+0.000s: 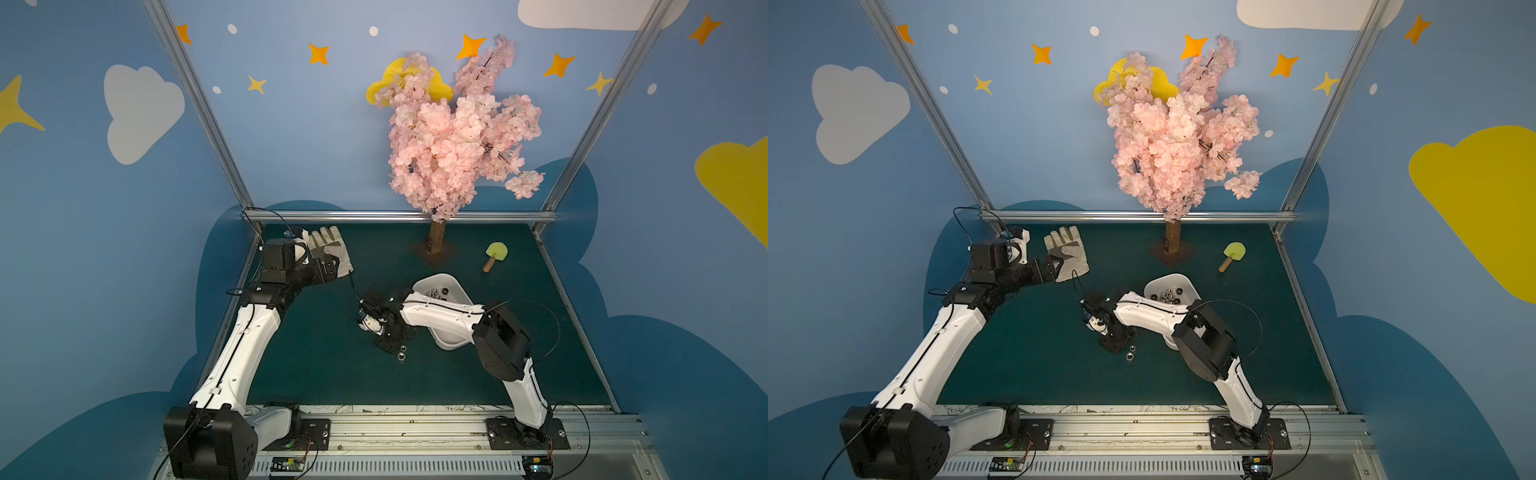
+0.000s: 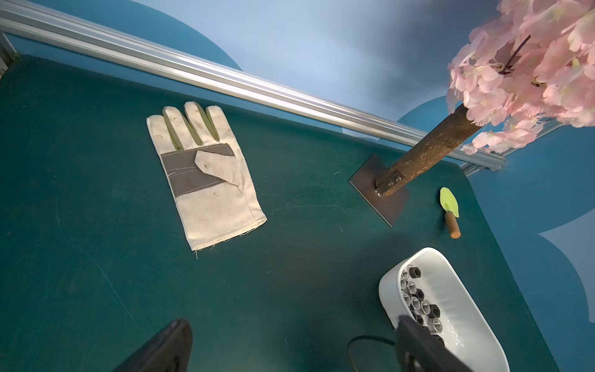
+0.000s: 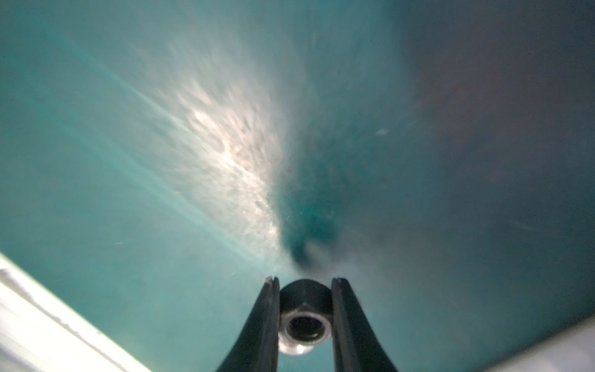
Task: Put the nuts on the desktop into the storage box
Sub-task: Pick up the nut from the center of the board, then place the nut in the storage box.
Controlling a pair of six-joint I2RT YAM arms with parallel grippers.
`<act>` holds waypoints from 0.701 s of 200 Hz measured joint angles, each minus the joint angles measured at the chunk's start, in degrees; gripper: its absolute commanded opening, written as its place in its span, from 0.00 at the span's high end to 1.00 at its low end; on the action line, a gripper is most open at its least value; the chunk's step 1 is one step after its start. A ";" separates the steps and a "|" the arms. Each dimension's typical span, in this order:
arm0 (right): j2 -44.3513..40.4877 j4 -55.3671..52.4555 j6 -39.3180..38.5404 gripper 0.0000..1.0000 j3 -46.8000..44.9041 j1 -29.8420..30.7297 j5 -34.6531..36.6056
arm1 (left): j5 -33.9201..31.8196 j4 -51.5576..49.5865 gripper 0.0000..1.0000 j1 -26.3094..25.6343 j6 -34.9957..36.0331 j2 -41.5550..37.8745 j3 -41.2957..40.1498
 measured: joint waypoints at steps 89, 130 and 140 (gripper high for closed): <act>-15.26 -1.73 6.21 0.86 -1.27 -20.39 0.52 | 2.97 2.03 0.00 0.07 -1.53 0.94 -1.90; -14.10 -4.13 6.58 0.86 -5.81 -29.22 1.49 | 5.05 3.39 0.00 0.07 -2.23 2.25 -1.92; -13.07 -4.17 6.43 0.86 -5.86 -30.40 1.70 | 5.51 3.67 0.00 0.07 -2.45 2.56 -1.92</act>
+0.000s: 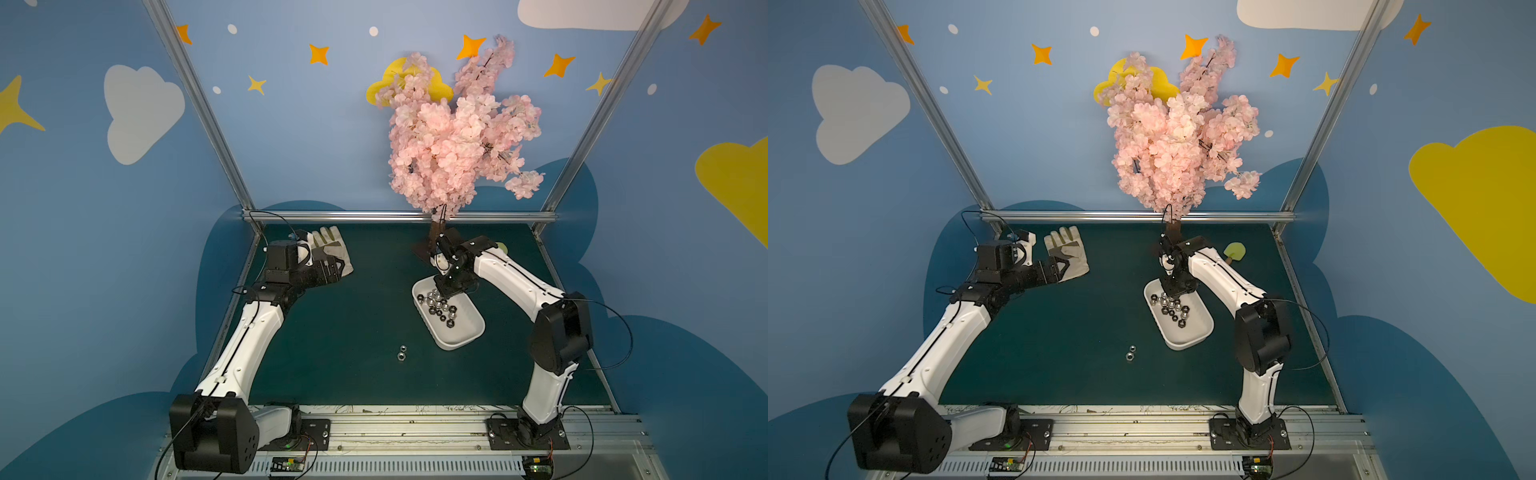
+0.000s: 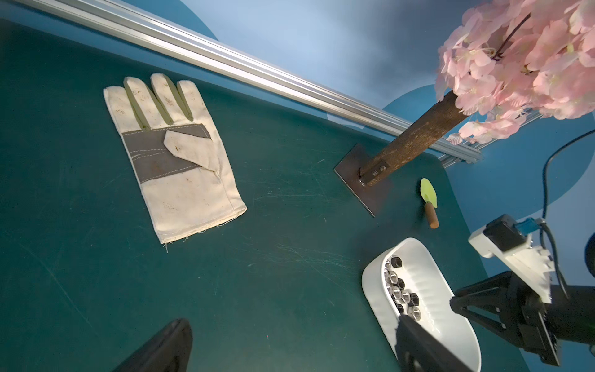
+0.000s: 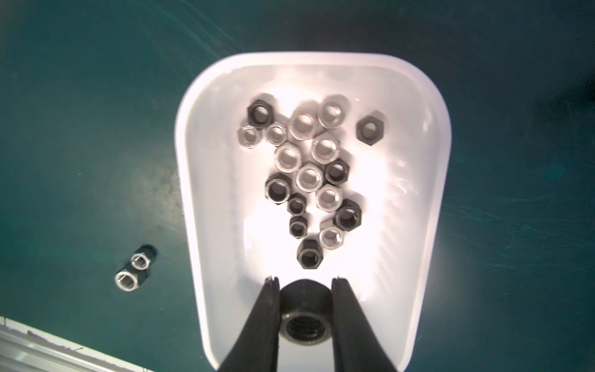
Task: Put the nuts on the desktop into the storage box
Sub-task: Place the nut in the storage box.
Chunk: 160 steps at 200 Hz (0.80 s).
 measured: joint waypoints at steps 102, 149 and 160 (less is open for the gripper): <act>14.97 0.37 -1.05 0.79 5.75 -3.63 2.49 | 0.87 0.22 0.00 -0.44 -0.15 -0.07 0.00; 17.77 0.44 -1.62 0.57 8.94 -3.85 4.96 | 0.83 0.07 0.00 -0.44 0.33 -0.04 0.00; 17.88 0.39 -1.70 0.52 9.40 -3.85 5.68 | 0.81 0.04 0.00 -0.44 0.52 -0.04 0.00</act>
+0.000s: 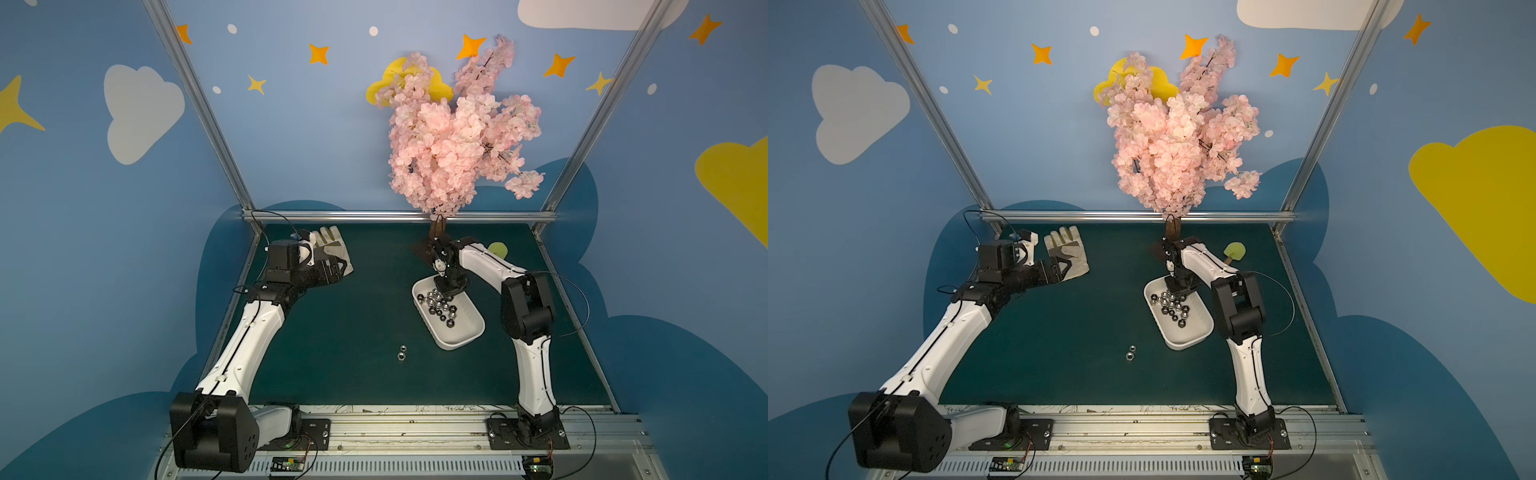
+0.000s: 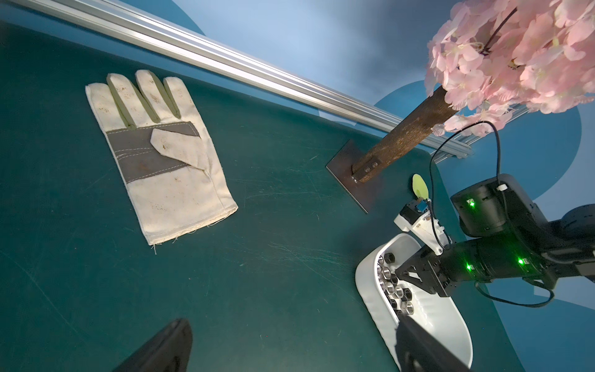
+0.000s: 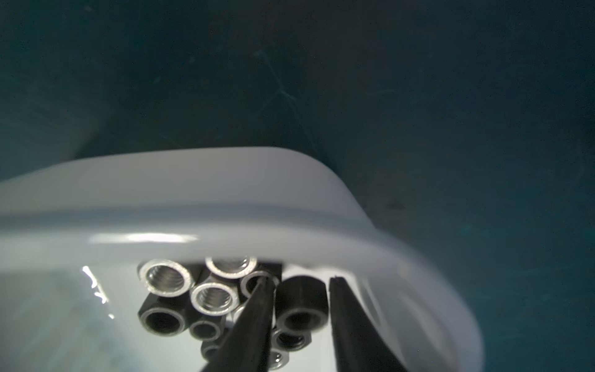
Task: Put the nuts on the desktop into the storage box
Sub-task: Place the nut in the storage box.
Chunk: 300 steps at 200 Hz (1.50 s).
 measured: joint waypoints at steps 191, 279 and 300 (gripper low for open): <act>-20.44 0.44 3.17 0.45 -15.80 32.41 -7.61 | -1.95 -3.06 0.00 -0.11 1.92 -2.99 0.66; -14.12 0.87 8.76 0.45 -17.49 35.10 -11.26 | -2.10 -3.50 0.00 -0.11 2.16 -3.13 0.74; -12.24 1.14 9.29 0.45 -17.59 35.10 -11.76 | -2.16 -3.91 0.00 -0.11 2.21 -3.34 0.76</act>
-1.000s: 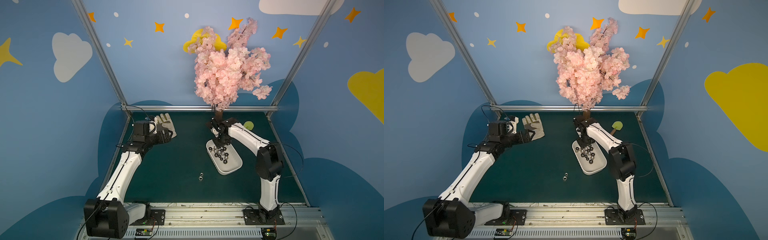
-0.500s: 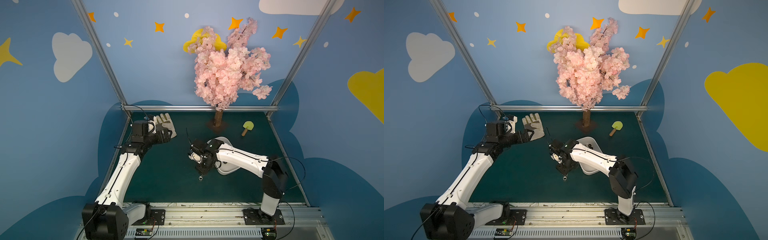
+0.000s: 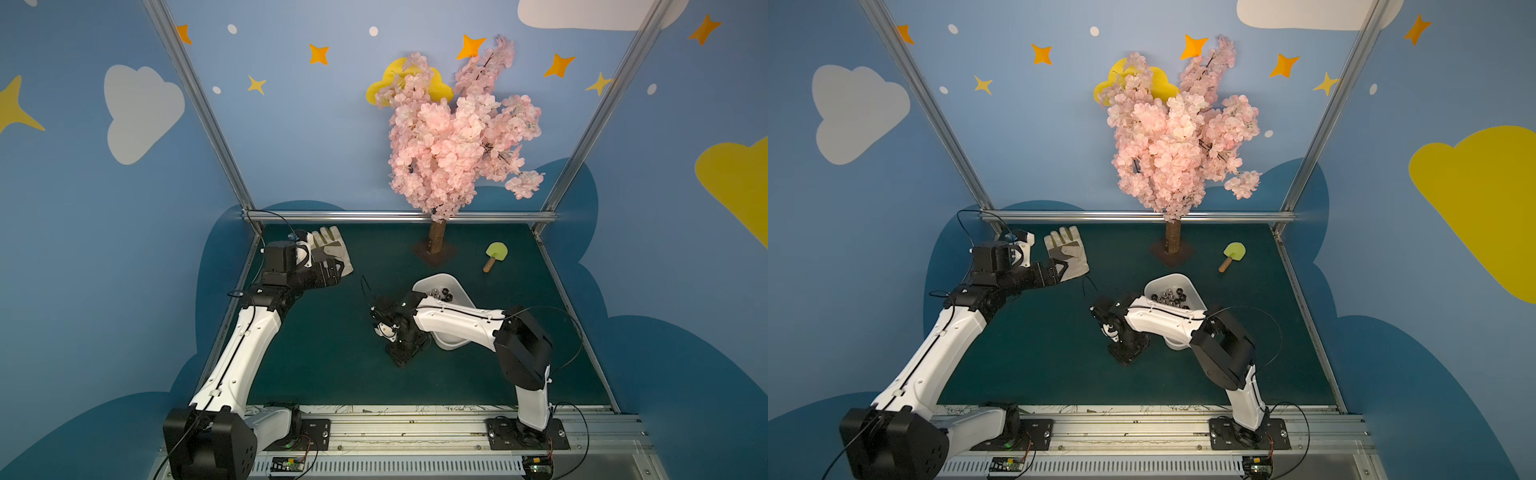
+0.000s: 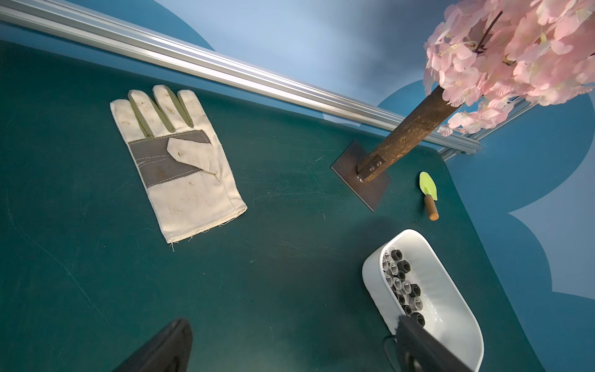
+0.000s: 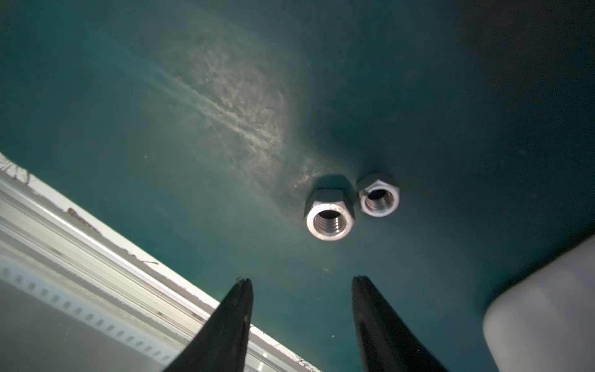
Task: Put the nuts on the desktop into the storage box
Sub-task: Place the nut in the storage box, then pick up the nut from the center of the board.
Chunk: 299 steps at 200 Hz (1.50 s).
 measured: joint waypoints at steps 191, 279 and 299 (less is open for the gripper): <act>7.19 1.66 0.96 0.67 4.46 -0.44 0.81 | -2.38 -1.99 0.00 0.00 1.25 -1.16 2.12; -0.92 1.66 1.01 0.85 6.29 -4.15 1.79 | -2.47 -1.81 0.00 0.00 1.20 -1.16 2.10; -8.11 2.03 0.96 0.85 6.75 -10.71 1.22 | -2.27 -1.03 0.00 0.00 0.90 -1.14 2.10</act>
